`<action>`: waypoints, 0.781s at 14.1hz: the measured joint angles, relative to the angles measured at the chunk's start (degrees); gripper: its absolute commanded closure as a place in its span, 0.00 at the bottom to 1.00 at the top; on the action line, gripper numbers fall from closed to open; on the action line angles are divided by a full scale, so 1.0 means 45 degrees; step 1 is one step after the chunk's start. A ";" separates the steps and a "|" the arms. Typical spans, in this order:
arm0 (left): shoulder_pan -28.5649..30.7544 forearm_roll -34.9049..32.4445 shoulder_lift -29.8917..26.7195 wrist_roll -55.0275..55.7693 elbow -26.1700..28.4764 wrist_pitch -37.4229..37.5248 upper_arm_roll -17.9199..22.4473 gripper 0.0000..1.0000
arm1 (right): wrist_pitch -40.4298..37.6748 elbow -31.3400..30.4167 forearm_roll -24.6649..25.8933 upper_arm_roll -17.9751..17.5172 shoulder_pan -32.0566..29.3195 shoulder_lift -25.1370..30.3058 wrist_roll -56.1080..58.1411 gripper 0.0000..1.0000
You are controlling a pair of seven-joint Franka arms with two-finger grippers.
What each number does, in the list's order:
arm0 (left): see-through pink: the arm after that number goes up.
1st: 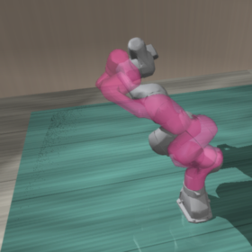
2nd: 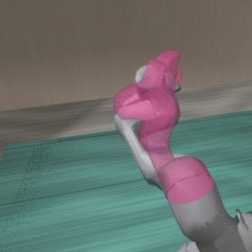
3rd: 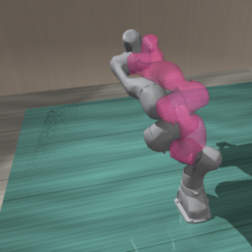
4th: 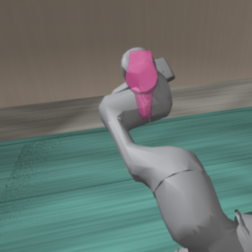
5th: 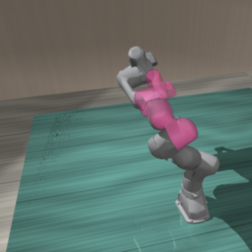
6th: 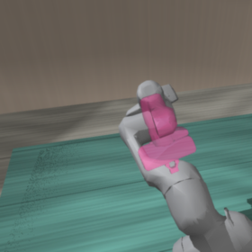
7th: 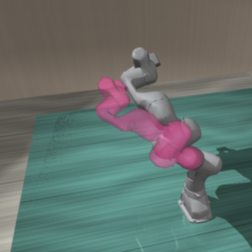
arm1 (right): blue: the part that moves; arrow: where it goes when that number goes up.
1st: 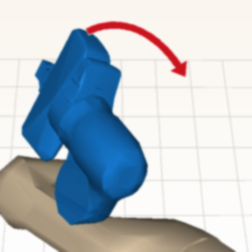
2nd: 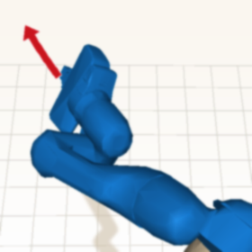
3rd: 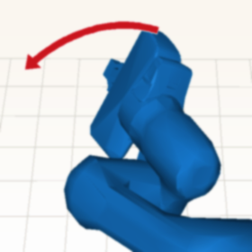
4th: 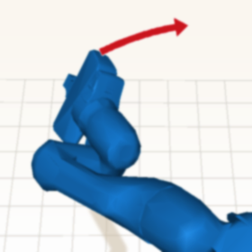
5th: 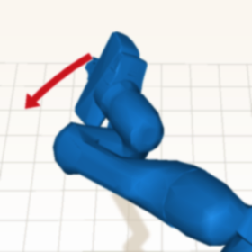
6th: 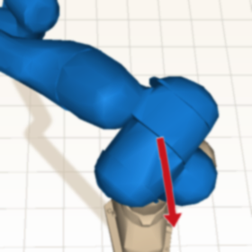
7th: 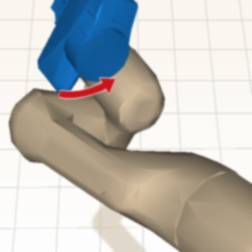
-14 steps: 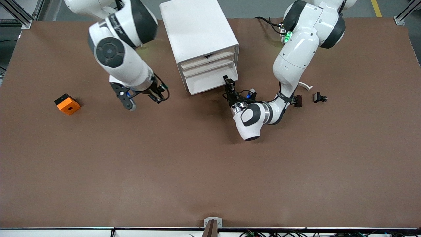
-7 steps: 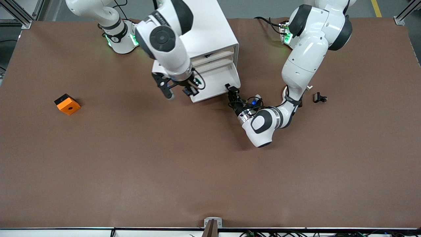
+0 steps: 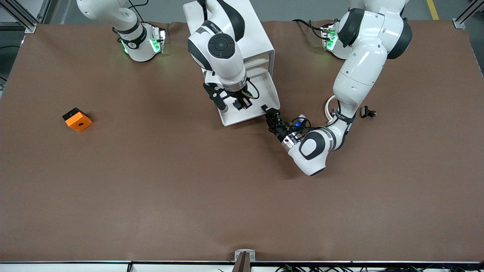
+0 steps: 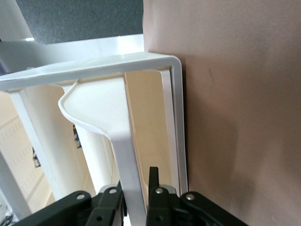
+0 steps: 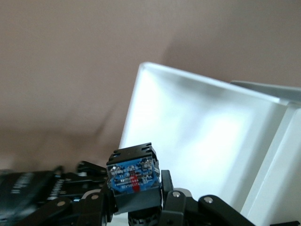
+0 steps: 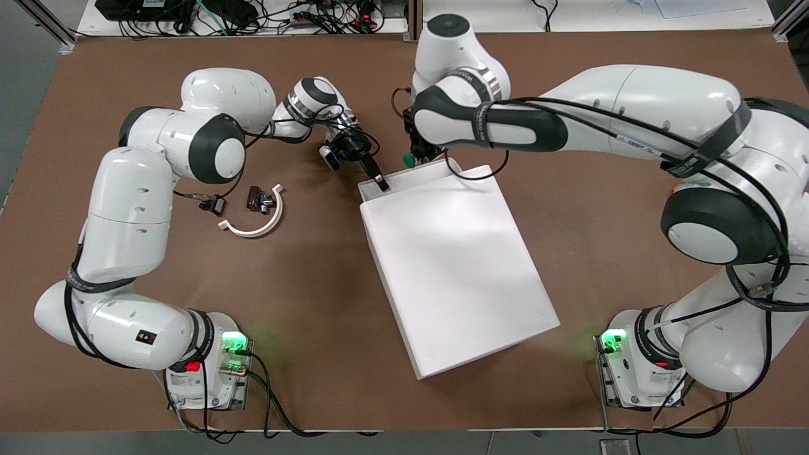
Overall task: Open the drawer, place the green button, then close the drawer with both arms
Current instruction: 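Carry the button over the open drawer with the right gripper, then lower the button into the drawer and open the right gripper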
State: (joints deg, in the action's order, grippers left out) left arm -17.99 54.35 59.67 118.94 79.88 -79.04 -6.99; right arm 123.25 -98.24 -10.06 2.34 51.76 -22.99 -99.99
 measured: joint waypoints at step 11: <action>-0.0110 0.0071 0.0245 -0.0072 -0.0010 -0.0162 -0.0004 0.00 | 0.0132 0.0782 0.0000 0.0011 0.0851 -0.1636 -0.0738 1.00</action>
State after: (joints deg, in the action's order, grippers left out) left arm -18.49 54.67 60.77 118.62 79.83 -79.77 -7.01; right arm 123.84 -94.72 -10.06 2.38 55.59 -30.35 -103.31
